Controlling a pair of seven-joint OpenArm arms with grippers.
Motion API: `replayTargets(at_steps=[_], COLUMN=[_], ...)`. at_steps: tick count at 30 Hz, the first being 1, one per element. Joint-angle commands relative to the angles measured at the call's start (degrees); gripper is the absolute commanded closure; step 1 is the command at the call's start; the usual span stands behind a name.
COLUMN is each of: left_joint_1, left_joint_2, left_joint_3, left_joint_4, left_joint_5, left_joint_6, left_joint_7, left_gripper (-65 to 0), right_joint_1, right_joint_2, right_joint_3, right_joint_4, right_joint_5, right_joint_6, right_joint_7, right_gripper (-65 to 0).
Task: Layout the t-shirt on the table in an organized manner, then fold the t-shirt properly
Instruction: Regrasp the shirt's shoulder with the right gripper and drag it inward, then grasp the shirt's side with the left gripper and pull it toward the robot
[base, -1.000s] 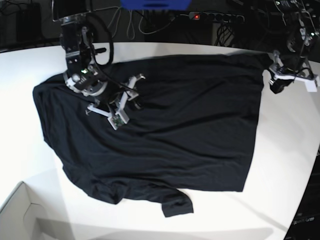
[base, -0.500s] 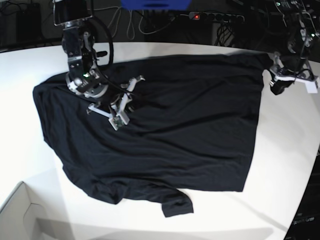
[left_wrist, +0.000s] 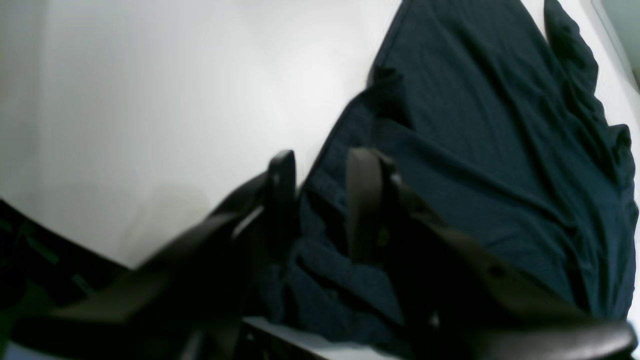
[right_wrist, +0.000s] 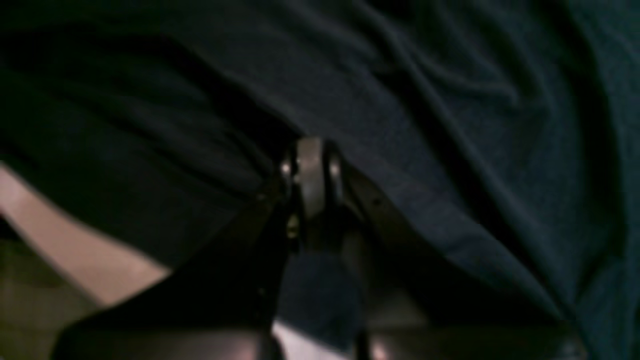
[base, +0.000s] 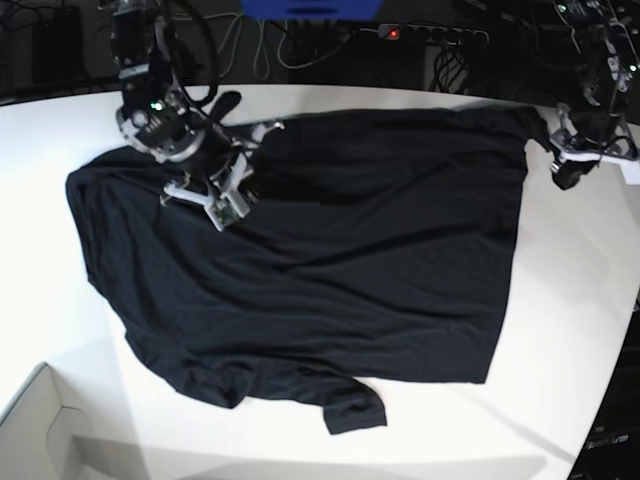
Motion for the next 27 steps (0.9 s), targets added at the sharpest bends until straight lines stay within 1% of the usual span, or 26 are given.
replayTargets(at_steps=[1,7,10,13,15,17,25,27], left_joint_1=[0.0,-0.1,-1.2,-1.2,-1.3,-2.0,-2.5,-3.4], left_joint_2=[-0.8,-0.8,-0.8,-0.8,-0.8,-0.7,-0.4,-0.3], left_joint_3=[-0.8,-1.5,-1.4,-1.1,-1.0,-0.9,-0.9,-0.8], left_joint_4=[0.9,0.9,0.9,0.9,0.9,0.9,0.9,0.9], left_joint_5=[-0.6,-0.6,-0.7,-0.7,-0.7,-0.7,-0.7,-0.7], left_joint_6=[-0.2,-0.2,-0.2,-0.2,-0.2,-0.2,-0.2,-0.2], left_joint_7=[-0.8,-0.8,-0.8,-0.8,-0.8,-0.8,-0.8,-0.8], left_gripper=[-17.7,-17.7,-17.7,-17.7,-17.7,-17.7,-17.7,-17.7], right_joint_1=[-1.6,-9.7,-12.0,-13.9,-14.4,-14.7,-14.8,-16.0], right_joint_2=[0.6,1.2,3.8,4.8,5.2,6.4,6.7,8.5], right_joint_3=[0.1,0.0,-0.2,0.1,0.2,0.2,0.2,-0.1], right_joint_4=[2.6,9.5,9.5,9.5,9.5,9.5,9.5,9.5], right_joint_5=[0.7,0.7,0.8,0.8,0.8,0.8,0.8,0.8], right_joint_6=[0.3,0.4,0.4,0.4,0.4,0.4,0.4,0.4], right_joint_7=[0.9,1.3,1.4,1.4,1.4,1.4,0.9,1.2], right_gripper=[0.0,0.0,0.0,0.0,0.0,0.0,0.0,0.0])
